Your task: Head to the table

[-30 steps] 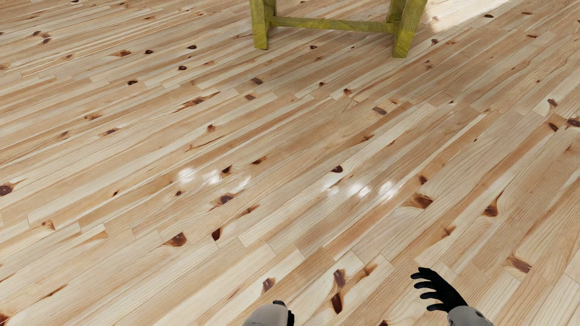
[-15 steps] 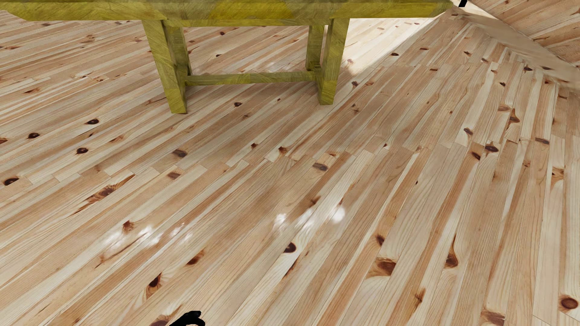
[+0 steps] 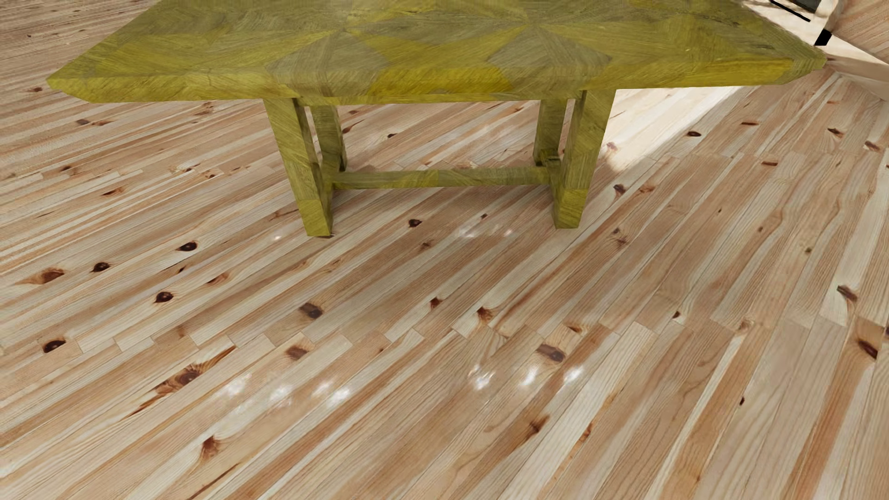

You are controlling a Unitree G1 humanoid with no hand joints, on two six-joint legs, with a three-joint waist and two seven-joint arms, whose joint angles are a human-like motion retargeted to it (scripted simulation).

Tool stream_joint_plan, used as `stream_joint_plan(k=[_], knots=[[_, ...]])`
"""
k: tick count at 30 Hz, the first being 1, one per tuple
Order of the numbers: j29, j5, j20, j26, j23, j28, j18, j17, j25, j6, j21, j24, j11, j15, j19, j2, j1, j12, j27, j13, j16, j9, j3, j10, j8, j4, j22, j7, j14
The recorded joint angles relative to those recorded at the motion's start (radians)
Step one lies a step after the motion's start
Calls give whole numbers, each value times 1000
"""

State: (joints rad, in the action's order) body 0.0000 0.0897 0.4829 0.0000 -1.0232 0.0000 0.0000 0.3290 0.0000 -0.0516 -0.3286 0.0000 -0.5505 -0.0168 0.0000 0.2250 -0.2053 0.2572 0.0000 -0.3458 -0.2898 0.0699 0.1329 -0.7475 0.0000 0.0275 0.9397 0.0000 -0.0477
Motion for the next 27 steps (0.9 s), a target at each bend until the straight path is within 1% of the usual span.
stream_joint_plan(k=[1, 2, 3, 4, 5, 6, 7, 9, 10, 12, 13, 14, 15, 16, 17, 18, 19, 20, 21, 22, 23, 24, 26, 27], knots=[[0, 21, 43, 0, 45, 0, 0, 22, 0, -18, 30, 0, 7, -45, 0, -56, 83, 32, 0, 20, -3, 6, -19, -157, 0, 17, 77, 0, -61], [0, 42, 69, 0, 75, 0, 0, 44, 0, -32, 64, 0, 18, -85, 0, -110, 176, 61, 0, 47, -10, 15, -38, -323, 0, 26, 140, 0, -56], [0, 58, 76, 0, 87, 0, 0, 63, 0, -40, 98, 0, 28, -117, 0, -157, 269, 89, 0, 82, -19, 22, -64, -466, 0, 23, 191, 0, -19], [0, 69, 70, 0, 83, 0, 0, 80, 0, -42, 129, 0, 36, -141, 0, -198, 353, 117, 0, 120, -29, 27, -98, -557, 0, 14, 228, 0, 15], [0, 75, 59, 0, 77, 0, 0, 97, 0, -43, 156, 0, 43, -162, 0, -237, 425, 145, 0, 159, -40, 31, -136, -583, 0, 4, 251, 0, 34], [0, 80, 49, 0, 76, 0, 0, 112, 0, -46, 179, 0, 50, -180, 0, -276, 483, 171, 0, 192, -51, 35, -171, -543, 0, -4, 260, 0, 38], [0, 84, 46, 0, 84, 0, 0, 126, 0, -50, 200, 0, 56, -197, 0, -313, 526, 193, 0, 218, -58, 37, -204, -442, 0, -11, 259, 0, 25], [0, 94, 30, 0, 128, 0, 0, 153, 0, -62, 223, 0, 79, -241, 0, -389, 563, 229, 0, 249, -62, 38, -259, -130, 0, -21, 231, 0, -23], [0, 100, 13, 0, 157, 0, 0, 167, 0, -70, 227, 0, 92, -270, 0, -427, 562, 248, 0, 255, -55, 32, -283, 30, 0, -20, 203, 0, -16], [0, 111, -17, 0, 206, 0, 0, 185, 0, -91, 233, 0, 109, -335, 0, -480, 555, 281, 0, 262, -24, 11, -319, 289, 0, -5, 142, 0, 78], [0, 114, -25, 0, 217, 0, 0, 184, 0, -100, 236, 0, 106, -360, 0, -493, 554, 288, 0, 265, -2, -1, -330, 380, 0, 8, 125, 0, 156], [0, 115, -20, 0, 219, 0, 0, 175, 0, -103, 240, 0, 98, -375, 0, -499, 556, 287, 0, 265, 18, -13, -337, 410, 0, 24, 121, 0, 230], [0, 111, 1, 0, 212, 0, 0, 158, 0, -100, 243, 0, 89, -386, 0, -507, 555, 274, 0, 260, 33, -19, -338, 396, 0, 35, 126, 0, 260], [0, 104, 33, 0, 193, 0, 0, 134, 0, -91, 240, 0, 81, -389, 0, -525, 549, 249, 0, 251, 40, -17, -334, 372, 0, 38, 139, 0, 257], [0, 94, 63, 0, 166, 0, 0, 109, 0, -77, 228, 0, 73, -374, 0, -540, 550, 216, 0, 235, 42, -17, -326, 406, 0, 31, 155, 0, 215], [0, 78, 84, 0, 132, 0, 0, 85, 0, -56, 204, 0, 63, -329, 0, -543, 561, 180, 0, 211, 41, -24, -314, 399, 0, 12, 172, 0, 109], [0, 57, 93, 0, 89, 0, 0, 62, 0, -26, 171, 0, 43, -253, 0, -536, 574, 140, 0, 179, 36, -31, -290, 373, 0, -22, 189, 0, 8], [0, 35, 88, 0, 40, 0, 0, 41, 0, 6, 131, 0, -1, -150, 0, -521, 578, 98, 0, 141, 25, -38, -256, 341, 0, -59, 199, 0, -41], [0, 15, 73, 0, -12, 0, 0, 23, 0, 32, 85, 0, -79, -28, 0, -491, 565, 57, 0, 98, 9, -43, -218, 320, 0, -85, 194, 0, -41], [0, -6, 47, 0, -59, 0, 0, 11, 0, 48, 36, 0, -185, 83, 0, -446, 537, 17, 0, 55, -10, -46, -182, 317, 0, -96, 171, 0, -14], [0, -28, 6, 0, -95, 0, 0, 3, 0, 62, -10, 0, -303, 134, 0, -385, 504, -21, 0, 15, -33, -46, -150, 323, 0, -100, 131, 0, 26], [0, -44, -49, 0, -119, 0, 0, -4, 0, 75, -43, 0, -412, 108, 0, -316, 471, -56, 0, -22, -56, -46, -121, 328, 0, -107, 82, 0, 63], [0, -49, -171, 0, -143, 0, 0, -18, 0, 90, -75, 0, -560, -57, 0, -191, 410, -124, 0, -80, -98, -39, -70, 335, 0, -119, -13, 0, 113], [0, -44, -228, 0, -145, 0, 0, -22, 0, 93, -80, 0, -590, -135, 0, -140, 380, -159, 0, -100, -115, -32, -47, 338, 0, -120, -50, 0, 132]])
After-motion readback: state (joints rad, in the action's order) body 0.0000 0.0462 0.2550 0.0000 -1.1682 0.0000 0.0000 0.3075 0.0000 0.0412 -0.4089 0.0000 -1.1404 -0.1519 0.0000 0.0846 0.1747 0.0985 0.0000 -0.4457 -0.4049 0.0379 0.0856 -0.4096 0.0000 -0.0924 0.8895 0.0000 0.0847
